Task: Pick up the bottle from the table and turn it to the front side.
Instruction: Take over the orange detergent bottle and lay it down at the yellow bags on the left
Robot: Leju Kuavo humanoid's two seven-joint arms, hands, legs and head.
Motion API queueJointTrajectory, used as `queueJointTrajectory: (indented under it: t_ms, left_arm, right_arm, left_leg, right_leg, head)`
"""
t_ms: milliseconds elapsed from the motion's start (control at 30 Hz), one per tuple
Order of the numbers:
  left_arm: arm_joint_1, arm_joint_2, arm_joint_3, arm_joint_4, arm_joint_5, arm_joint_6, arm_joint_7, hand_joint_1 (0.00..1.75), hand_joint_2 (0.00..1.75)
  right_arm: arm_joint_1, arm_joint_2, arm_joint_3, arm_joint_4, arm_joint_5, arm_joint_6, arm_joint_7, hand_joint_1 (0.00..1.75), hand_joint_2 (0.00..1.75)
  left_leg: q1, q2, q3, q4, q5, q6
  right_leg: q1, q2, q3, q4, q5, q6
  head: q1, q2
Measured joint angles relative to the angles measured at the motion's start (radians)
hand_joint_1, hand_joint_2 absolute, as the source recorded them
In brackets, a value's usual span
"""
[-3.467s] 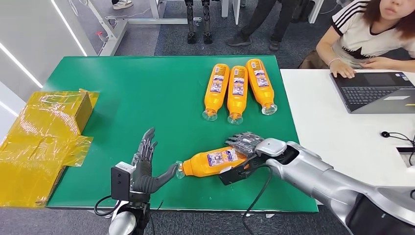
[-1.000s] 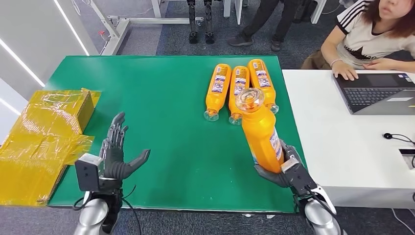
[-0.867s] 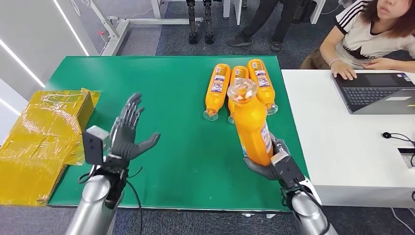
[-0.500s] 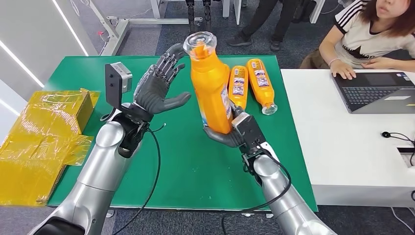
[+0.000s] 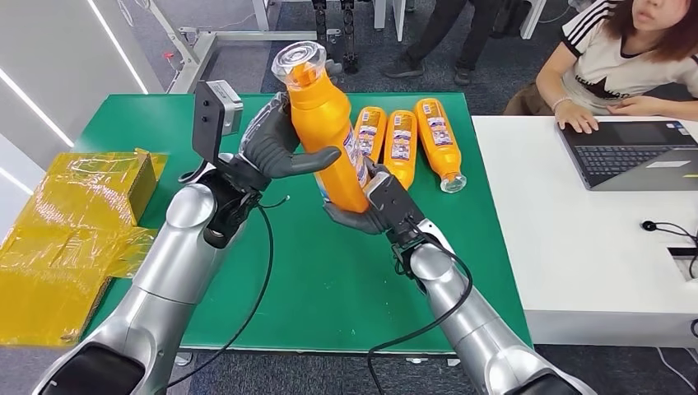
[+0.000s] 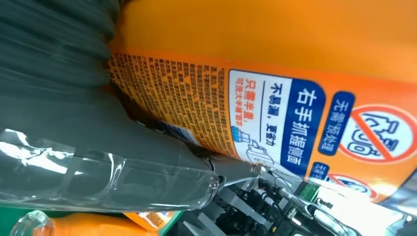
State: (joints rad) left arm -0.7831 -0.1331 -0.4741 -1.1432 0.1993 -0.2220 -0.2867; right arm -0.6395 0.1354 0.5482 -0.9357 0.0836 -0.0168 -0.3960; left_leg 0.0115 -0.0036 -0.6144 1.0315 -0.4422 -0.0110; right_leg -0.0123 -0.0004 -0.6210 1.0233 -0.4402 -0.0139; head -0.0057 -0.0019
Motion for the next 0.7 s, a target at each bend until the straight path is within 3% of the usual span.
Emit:
queueJointTrajectory:
  t_ms: [33, 167, 633, 667, 700]
  left_arm:
    - [-0.005, 0.001, -0.003, 0.005, 0.001, 0.0, 0.0, 0.0, 1.75]
    - [-0.025, 0.004, -0.018, 0.023, 0.009, -0.002, 0.01, 1.75, 1.75]
    - [-0.049, -0.002, -0.044, 0.101, 0.225, -0.044, 0.086, 1.75, 1.75]
    - [-0.05, -0.002, -0.044, 0.105, 0.235, -0.044, 0.09, 1.75, 1.75]
    - [-0.051, -0.002, -0.044, 0.108, 0.242, -0.044, 0.094, 1.75, 1.75]
  right_arm:
    - [-0.005, 0.0, 0.003, 0.005, 0.001, 0.001, 0.001, 1.75, 1.75]
    - [-0.021, 0.0, 0.007, 0.022, 0.0, 0.001, 0.001, 1.75, 1.75]
    - [-0.03, -0.001, 0.01, 0.067, 0.0, 0.003, -0.001, 1.75, 1.75]
    - [-0.03, -0.001, 0.01, 0.07, 0.0, 0.003, -0.001, 1.47, 1.75]
    - [-0.03, -0.001, 0.01, 0.072, 0.0, 0.003, -0.001, 1.04, 1.75]
  left_leg:
    - [0.0, 0.0, 0.0, 0.0, 0.0, 0.0]
    - [0.0, 0.0, 0.0, 0.0, 0.0, 0.0]
    - [0.0, 0.0, 0.0, 0.0, 0.0, 0.0]
    - [0.0, 0.0, 0.0, 0.0, 0.0, 0.0]
    - [0.0, 0.0, 0.0, 0.0, 0.0, 0.0]
  right_leg:
    - [0.0, 0.0, 0.0, 0.0, 0.0, 0.0]
    - [0.0, 0.0, 0.0, 0.0, 0.0, 0.0]
    - [0.0, 0.0, 0.0, 0.0, 0.0, 0.0]
    - [0.0, 0.0, 0.0, 0.0, 0.0, 0.0]
    - [0.0, 0.0, 0.0, 0.0, 0.0, 0.0]
  head:
    - [0.0, 0.0]
    - [0.0, 0.0]
    - [0.0, 0.0]
    - [0.0, 0.0]
    - [0.0, 0.0]
